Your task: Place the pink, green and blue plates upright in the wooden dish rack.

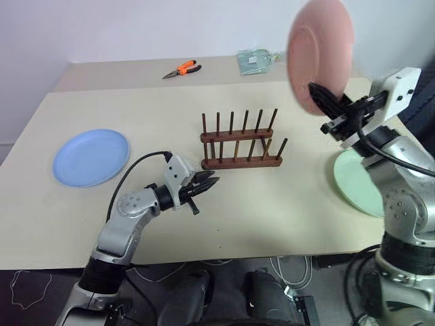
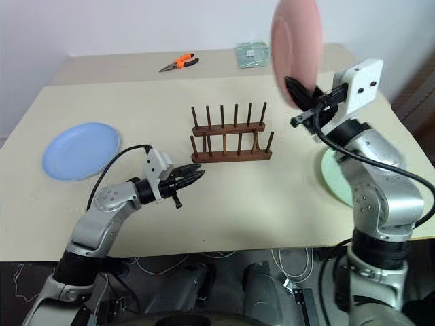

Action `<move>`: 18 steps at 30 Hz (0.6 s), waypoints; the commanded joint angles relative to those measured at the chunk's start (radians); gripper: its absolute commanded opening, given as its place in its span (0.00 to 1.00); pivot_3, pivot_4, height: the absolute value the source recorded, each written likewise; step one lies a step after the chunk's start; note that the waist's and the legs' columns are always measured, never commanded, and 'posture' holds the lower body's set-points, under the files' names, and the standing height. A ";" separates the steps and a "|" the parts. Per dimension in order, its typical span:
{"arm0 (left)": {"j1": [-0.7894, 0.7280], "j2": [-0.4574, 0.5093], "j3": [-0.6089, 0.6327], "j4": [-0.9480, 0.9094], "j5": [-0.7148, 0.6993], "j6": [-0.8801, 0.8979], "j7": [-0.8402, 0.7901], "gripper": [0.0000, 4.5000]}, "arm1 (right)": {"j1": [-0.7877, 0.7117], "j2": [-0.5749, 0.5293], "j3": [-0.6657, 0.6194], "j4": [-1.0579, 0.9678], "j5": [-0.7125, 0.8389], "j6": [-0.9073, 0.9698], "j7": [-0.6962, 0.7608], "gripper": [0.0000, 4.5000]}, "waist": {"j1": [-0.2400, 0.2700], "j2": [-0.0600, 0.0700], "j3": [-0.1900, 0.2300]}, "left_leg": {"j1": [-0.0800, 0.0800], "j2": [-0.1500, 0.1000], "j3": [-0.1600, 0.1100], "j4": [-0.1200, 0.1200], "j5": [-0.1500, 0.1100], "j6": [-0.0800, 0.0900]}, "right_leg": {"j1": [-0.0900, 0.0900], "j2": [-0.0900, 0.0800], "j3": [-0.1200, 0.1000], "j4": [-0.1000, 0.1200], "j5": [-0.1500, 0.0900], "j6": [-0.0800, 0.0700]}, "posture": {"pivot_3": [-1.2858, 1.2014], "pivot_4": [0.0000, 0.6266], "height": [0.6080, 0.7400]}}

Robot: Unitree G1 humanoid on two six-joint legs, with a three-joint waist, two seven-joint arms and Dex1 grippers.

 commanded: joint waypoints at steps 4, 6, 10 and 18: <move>0.016 0.002 0.015 -0.036 -0.017 -0.015 0.004 0.17 | 0.017 0.061 0.002 -0.096 0.112 0.089 -0.174 0.01 | 0.013 0.000 0.000 | 0.000 0.000 0.000 0.000 0.000 0.000 | -0.001 0.000 0.000 0.000 0.000 0.000 | 0.52 0.24 1.00; 0.023 0.002 0.014 -0.046 -0.020 -0.011 0.005 0.17 | 0.035 0.058 0.012 -0.096 0.123 0.099 -0.185 0.01 | 0.014 0.000 0.000 | 0.000 0.000 0.000 0.000 0.000 0.000 | -0.001 0.000 0.000 0.000 0.000 0.000 | 0.52 0.24 1.00; 0.025 0.002 0.012 -0.051 -0.021 -0.007 0.007 0.17 | 0.067 0.057 0.027 -0.076 0.129 0.125 -0.213 0.01 | 0.013 0.001 0.000 | 0.000 0.000 0.001 -0.001 0.000 0.000 | -0.001 0.000 0.000 0.000 0.000 0.000 | 0.52 0.24 1.00; 0.019 -0.001 0.009 -0.052 -0.023 -0.005 0.007 0.17 | 0.071 0.072 0.090 0.018 0.050 0.115 -0.253 0.09 | 0.012 0.001 0.000 | 0.000 0.000 0.001 -0.001 0.000 0.000 | -0.001 0.000 0.000 0.001 0.000 0.000 | 0.52 0.24 1.00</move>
